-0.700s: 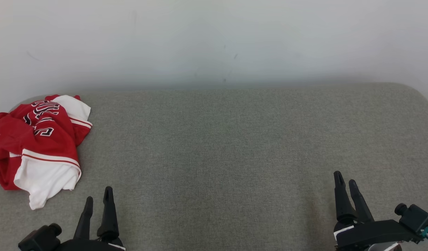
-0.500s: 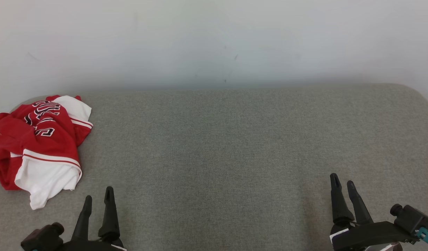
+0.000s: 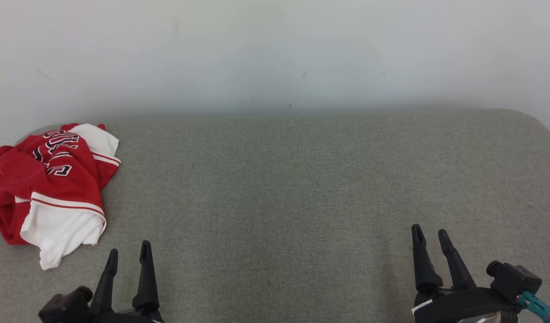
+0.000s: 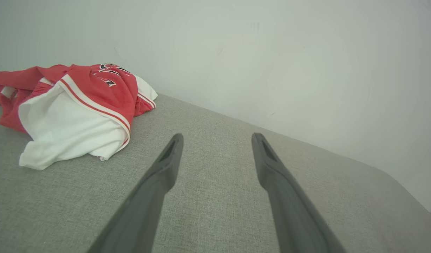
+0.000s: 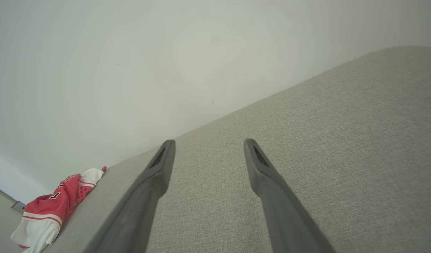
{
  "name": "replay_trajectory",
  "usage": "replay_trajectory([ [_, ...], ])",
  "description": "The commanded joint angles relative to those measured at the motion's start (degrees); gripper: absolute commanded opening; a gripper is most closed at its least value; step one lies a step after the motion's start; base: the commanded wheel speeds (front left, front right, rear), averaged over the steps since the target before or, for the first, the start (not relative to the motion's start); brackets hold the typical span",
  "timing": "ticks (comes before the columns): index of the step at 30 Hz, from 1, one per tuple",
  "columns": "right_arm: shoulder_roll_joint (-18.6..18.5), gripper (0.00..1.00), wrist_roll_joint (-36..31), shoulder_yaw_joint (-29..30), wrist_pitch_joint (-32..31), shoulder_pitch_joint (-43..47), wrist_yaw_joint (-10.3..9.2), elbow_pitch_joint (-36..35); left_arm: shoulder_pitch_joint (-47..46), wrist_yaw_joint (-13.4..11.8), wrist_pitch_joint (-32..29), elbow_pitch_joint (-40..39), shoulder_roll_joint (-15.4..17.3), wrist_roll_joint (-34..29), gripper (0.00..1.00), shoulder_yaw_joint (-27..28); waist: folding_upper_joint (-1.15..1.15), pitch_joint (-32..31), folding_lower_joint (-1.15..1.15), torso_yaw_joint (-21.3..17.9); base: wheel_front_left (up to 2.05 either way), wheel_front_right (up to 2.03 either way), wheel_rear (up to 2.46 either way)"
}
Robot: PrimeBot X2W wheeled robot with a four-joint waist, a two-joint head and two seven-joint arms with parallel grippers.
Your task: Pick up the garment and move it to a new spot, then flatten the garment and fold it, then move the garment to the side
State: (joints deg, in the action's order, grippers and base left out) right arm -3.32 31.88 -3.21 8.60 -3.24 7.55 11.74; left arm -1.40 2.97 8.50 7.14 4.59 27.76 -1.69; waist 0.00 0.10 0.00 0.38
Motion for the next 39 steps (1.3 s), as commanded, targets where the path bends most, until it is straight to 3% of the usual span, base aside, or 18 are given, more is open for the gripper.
replay_trajectory([
  [1,-0.19,1.0,-1.83,-0.34,0.54,0.09,-0.07,-0.72,-0.19,-0.32,0.62,-0.82,0.55,-1.78,1.0,-0.14,0.0,0.0,0.0,0.0,0.0,0.0,0.0],
  [25,-0.55,1.0,-15.17,-1.73,3.67,0.75,-0.09,-1.47,1.19,-1.4,3.73,-3.18,0.88,-14.16,1.0,-1.04,0.0,0.18,0.0,0.28,0.0,0.0,0.0],
  [39,-0.5,1.0,-20.72,-1.65,5.22,1.05,-0.1,-1.59,1.96,0.86,5.3,-3.62,0.2,-17.94,1.0,-0.52,0.0,0.4,0.0,0.45,0.0,0.0,0.0],
])
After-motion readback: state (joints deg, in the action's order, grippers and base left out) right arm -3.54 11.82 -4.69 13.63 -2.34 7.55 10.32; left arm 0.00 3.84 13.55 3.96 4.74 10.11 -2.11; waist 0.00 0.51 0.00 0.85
